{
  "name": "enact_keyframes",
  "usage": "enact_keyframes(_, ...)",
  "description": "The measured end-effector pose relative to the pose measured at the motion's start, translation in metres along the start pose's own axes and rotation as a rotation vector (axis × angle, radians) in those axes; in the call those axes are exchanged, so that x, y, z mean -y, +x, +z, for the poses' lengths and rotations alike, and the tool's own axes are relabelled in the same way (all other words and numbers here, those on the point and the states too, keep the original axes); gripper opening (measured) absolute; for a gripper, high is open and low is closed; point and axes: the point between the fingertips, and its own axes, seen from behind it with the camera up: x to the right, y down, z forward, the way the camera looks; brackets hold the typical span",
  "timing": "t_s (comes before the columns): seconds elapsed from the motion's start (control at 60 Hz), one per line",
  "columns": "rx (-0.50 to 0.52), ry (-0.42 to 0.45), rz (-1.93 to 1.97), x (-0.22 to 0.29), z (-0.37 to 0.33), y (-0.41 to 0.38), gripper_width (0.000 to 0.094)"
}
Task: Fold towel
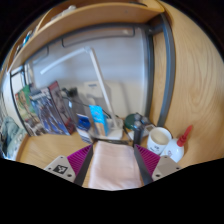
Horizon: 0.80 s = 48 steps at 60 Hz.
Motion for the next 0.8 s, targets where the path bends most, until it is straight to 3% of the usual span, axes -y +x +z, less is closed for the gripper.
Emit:
enact_keyframes(0.233,0.104,0.119,-0.039,0.048,-0.096,-0.103,0.0855)
enact_keyframes(0.5,0.086,0.121,-0.129,-0.013,-0.175,-0.182,0.0857)
enact_keyframes(0.8,0.118,0.053,-0.113,-0.084,-0.224,-0.232,0.0871)
